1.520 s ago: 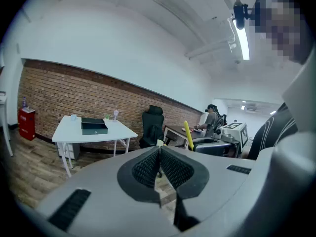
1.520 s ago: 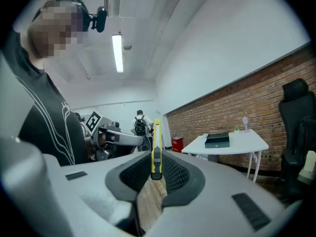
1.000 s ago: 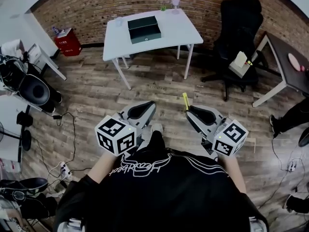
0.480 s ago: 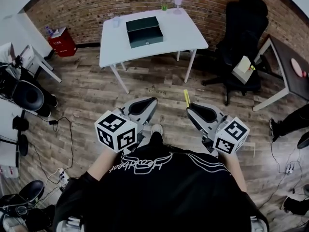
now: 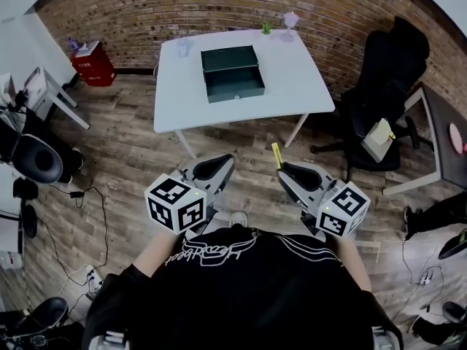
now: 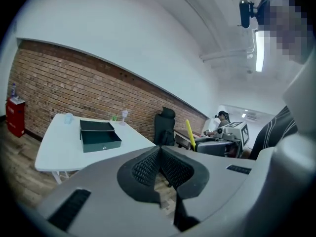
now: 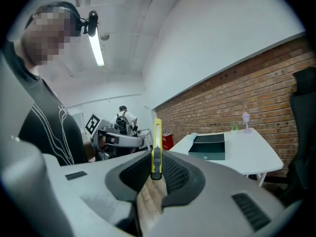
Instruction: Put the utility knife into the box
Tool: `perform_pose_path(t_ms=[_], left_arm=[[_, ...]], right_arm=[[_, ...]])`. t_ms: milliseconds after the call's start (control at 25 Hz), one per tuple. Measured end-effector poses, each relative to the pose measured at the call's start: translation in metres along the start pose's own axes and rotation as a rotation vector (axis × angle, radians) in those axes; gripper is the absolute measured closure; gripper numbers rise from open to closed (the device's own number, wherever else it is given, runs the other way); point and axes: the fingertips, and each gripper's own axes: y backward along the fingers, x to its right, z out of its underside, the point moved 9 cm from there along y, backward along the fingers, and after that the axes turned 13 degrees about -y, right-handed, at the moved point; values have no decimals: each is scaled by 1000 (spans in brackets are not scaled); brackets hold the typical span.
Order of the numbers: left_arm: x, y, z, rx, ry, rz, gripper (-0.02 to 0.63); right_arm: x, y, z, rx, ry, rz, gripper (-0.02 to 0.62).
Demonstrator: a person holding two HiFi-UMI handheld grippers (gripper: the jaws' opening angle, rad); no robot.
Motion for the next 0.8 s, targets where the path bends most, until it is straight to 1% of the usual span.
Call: perform_pose_path(t_ms=[240,360,480,600,720,800], left_arm=[[-76,-19,2,-4,48,-63,572],[-105,-28,1,-12,76,-84,572],[-120,-40,3,-40,78,-92,572],[-127,-50,8,-66,78,-90,572],[-138,-56,13,-75,107,-106,572],[-146,-59,15,-80,127,-123,572]], right_arm=[[43,-69,-26,-38,11,-23,528],[59,-93,-36,-49,18,-19,528],[73,-105,-41,-56,14,-6,528],[87,-114,-40,-70,-15,-1,528],[100,-126,-40,-92,-32,2,528],[108,-134,-42,-108,-26,-1,528]])
